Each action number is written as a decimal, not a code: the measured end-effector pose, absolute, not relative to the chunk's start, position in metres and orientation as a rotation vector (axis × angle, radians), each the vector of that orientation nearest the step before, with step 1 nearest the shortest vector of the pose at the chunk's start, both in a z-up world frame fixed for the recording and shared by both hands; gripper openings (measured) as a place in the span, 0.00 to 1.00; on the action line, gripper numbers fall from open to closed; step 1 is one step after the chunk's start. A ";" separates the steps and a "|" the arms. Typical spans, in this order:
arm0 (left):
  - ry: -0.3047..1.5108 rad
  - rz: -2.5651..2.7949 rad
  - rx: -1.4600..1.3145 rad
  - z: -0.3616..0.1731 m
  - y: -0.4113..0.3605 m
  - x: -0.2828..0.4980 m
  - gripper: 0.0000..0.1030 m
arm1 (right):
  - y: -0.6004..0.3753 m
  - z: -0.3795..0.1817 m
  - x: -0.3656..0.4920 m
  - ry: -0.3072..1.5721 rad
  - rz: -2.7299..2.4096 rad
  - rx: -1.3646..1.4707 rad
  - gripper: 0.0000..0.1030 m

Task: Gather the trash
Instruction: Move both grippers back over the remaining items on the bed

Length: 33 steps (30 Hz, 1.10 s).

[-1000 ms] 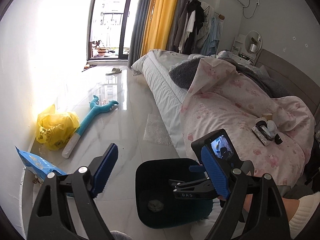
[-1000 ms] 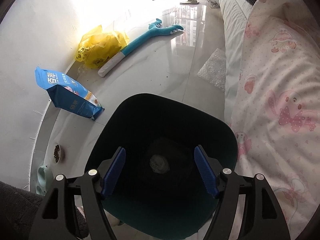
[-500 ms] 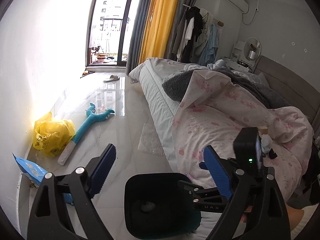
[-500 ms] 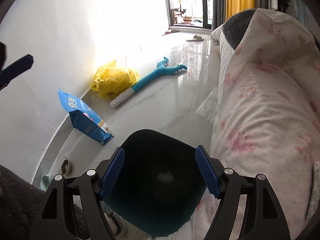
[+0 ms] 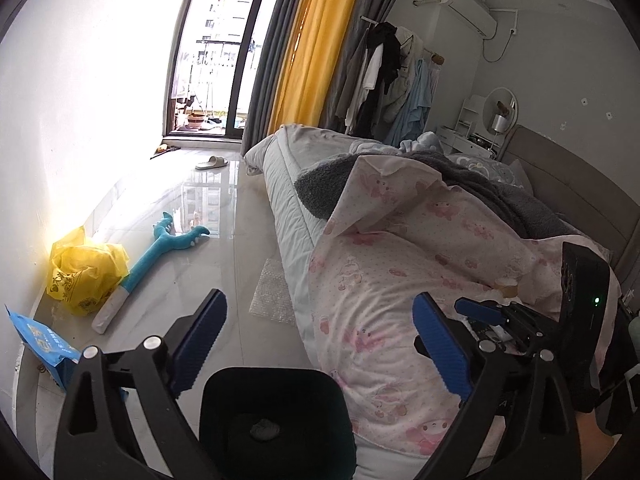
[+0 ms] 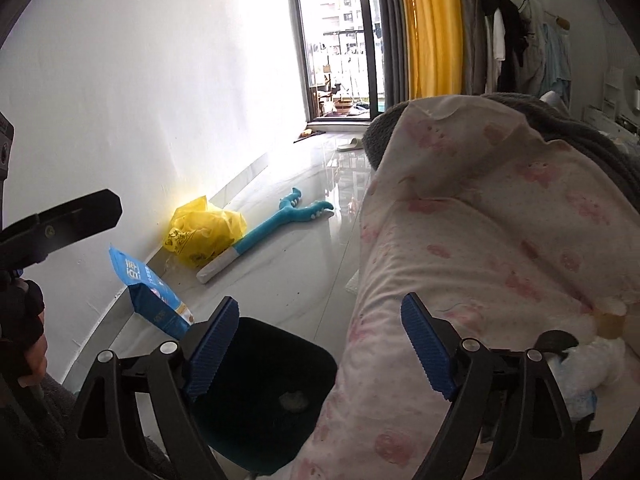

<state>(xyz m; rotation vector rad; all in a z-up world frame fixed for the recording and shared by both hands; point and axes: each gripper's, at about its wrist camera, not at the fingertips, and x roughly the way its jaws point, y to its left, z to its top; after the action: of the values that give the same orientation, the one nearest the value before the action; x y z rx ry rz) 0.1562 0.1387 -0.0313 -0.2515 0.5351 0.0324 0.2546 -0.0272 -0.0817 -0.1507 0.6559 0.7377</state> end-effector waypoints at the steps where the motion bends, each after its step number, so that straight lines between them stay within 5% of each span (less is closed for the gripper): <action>1: 0.533 0.028 -0.247 -0.031 0.134 0.158 0.93 | -0.034 -0.078 0.257 0.645 0.732 -0.146 0.84; 19: 0.569 -0.061 -0.146 -0.047 0.054 0.193 0.94 | -0.144 -0.064 0.292 0.594 0.530 -0.036 0.97; 33: 0.606 -0.116 -0.089 -0.061 0.007 0.211 0.94 | -0.186 -0.082 0.310 0.661 0.449 -0.005 0.97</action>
<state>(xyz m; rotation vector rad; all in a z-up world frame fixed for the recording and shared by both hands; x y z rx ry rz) 0.2108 0.0069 -0.0613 -0.0888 0.6058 -0.1155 0.3100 -0.1864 -0.0819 -0.0055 0.6613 0.4491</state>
